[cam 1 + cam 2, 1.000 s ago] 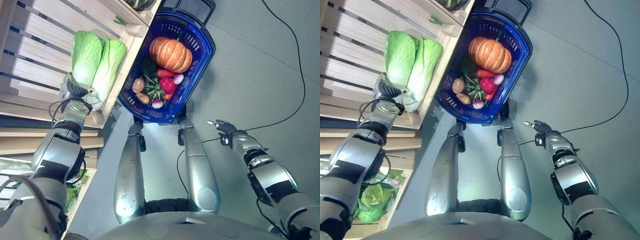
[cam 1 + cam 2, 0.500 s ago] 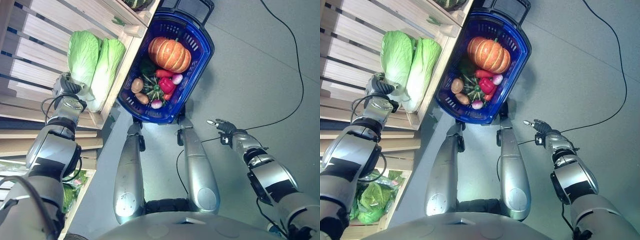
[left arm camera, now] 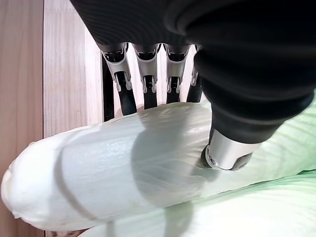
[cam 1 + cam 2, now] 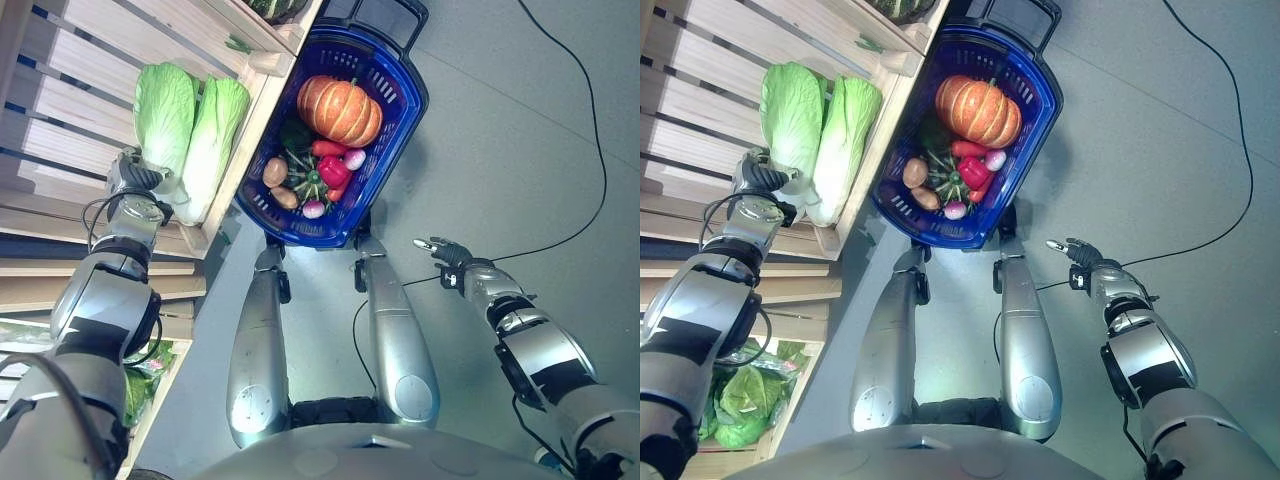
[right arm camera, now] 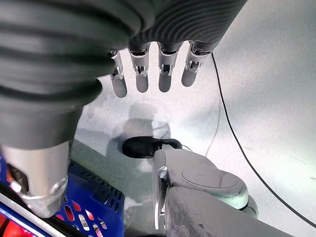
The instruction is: Pick up fruits and vegetables into the basket
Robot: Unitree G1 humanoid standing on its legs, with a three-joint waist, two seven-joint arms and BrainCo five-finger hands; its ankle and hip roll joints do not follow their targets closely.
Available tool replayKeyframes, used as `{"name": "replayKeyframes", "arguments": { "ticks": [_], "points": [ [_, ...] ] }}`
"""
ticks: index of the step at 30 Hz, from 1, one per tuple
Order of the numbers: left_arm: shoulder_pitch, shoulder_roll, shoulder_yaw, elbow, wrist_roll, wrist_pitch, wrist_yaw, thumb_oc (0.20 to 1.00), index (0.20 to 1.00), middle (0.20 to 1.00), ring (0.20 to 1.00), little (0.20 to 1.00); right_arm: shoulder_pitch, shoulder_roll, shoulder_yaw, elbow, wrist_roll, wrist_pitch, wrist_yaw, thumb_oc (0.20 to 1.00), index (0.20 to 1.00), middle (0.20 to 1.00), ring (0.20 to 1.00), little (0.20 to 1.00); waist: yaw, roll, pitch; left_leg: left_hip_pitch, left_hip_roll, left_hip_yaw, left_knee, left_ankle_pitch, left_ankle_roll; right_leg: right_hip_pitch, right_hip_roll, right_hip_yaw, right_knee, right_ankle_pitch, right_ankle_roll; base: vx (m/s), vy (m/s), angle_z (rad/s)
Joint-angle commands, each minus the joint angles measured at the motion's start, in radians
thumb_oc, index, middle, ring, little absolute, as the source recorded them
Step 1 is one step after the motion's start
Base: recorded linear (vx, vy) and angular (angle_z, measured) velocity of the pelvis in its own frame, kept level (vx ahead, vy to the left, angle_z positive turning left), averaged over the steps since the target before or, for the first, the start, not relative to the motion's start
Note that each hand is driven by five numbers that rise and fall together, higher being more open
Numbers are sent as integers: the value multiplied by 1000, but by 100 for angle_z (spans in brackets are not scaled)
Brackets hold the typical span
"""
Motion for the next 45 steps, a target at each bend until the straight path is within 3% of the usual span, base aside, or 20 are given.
{"name": "replayKeyframes", "arguments": {
  "ticks": [1,17,21,22,23,29,34,45],
  "points": [
    [58,-56,47,53,-18,-9,3,1000,1000,1000,1000,1000,32,-22,32,14,24,21,4,1000,1000,1000,1000,1000,8,-25,-27,-47,-49,2,44,-40,11,17,28,-62,1,-40,-7,0,0,0],
    [13,-81,-11,61,91,46,32,1000,1000,1000,1000,1000,23,0,51,16,46,23,-5,1000,1000,1000,1000,1000,7,-49,-27,-50,-47,2,40,-42,10,15,37,-64,-2,-37,-3,0,0,0],
    [5,-83,-13,70,100,88,30,1000,1000,1000,1000,1000,21,5,52,20,47,20,-7,1000,1000,1000,1000,1000,6,-52,-27,-55,-45,2,38,-37,9,8,38,-65,-1,-33,-3,0,0,0],
    [6,-83,-12,73,107,99,25,821,821,821,821,821,22,5,52,19,46,20,-7,1000,1000,1000,1000,1000,6,-53,-27,-53,-45,4,42,-42,9,10,39,-65,3,-37,-3,0,0,0],
    [5,-83,-11,76,115,107,23,206,206,206,206,206,21,4,53,19,47,22,-8,1000,1000,1000,1000,1000,5,-53,-27,-54,-44,5,42,-41,9,8,39,-64,4,-37,-3,0,0,0],
    [-7,-88,-25,92,156,157,7,200,200,200,200,200,10,2,56,21,47,27,-6,1000,1000,1000,1000,1000,3,-57,-27,-61,-42,6,43,-39,7,-1,41,-65,8,-34,-3,0,0,0],
    [-15,-90,-29,94,151,139,13,200,200,200,200,200,4,3,62,24,50,26,-5,1000,1000,1000,1000,1000,1,-56,-27,-62,-43,6,38,-38,6,-2,44,-63,3,-35,-3,0,0,0],
    [-13,-88,-9,85,73,16,53,200,200,200,200,200,-2,4,59,27,74,7,-7,1000,1000,1000,1000,1000,3,-50,-27,-62,-45,3,32,-32,6,-5,43,-63,4,-32,-3,0,0,0]
  ]
}}
